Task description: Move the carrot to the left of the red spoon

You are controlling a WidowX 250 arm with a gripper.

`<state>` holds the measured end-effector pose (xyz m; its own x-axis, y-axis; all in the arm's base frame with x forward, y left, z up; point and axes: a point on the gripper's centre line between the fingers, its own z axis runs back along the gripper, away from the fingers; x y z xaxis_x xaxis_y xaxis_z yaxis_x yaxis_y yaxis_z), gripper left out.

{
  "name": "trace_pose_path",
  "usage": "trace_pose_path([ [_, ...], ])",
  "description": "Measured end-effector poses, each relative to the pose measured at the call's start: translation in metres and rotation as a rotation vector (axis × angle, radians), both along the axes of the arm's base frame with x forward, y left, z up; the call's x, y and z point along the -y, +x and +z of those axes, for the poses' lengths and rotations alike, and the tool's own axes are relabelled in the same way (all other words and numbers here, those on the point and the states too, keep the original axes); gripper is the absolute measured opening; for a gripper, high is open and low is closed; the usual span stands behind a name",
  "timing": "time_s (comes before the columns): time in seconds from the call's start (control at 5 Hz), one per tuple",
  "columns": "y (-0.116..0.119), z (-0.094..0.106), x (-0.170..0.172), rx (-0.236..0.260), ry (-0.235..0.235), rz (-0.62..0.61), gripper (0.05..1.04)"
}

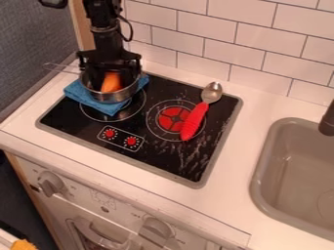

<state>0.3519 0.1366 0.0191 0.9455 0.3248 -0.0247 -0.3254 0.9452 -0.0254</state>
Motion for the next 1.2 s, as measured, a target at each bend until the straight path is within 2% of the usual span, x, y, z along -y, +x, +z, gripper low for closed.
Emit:
trace_pose_path([
  [0.2, -0.001, 0.001, 0.001, -0.004, -0.002, 0.001, 0.647],
  [0.4, 0.003, 0.022, 0.000, 0.042, 0.015, 0.006, 0.647],
  [0.6, 0.030, 0.046, 0.024, 0.113, 0.011, -0.083, 0.646],
  [0.8, 0.054, 0.060, 0.066, 0.142, 0.013, -0.244, 0.646],
  [1.0, 0.065, 0.035, 0.091, 0.065, 0.014, -0.340, 0.646],
  [1.2, 0.071, 0.019, 0.105, 0.013, 0.005, -0.376, 0.646],
])
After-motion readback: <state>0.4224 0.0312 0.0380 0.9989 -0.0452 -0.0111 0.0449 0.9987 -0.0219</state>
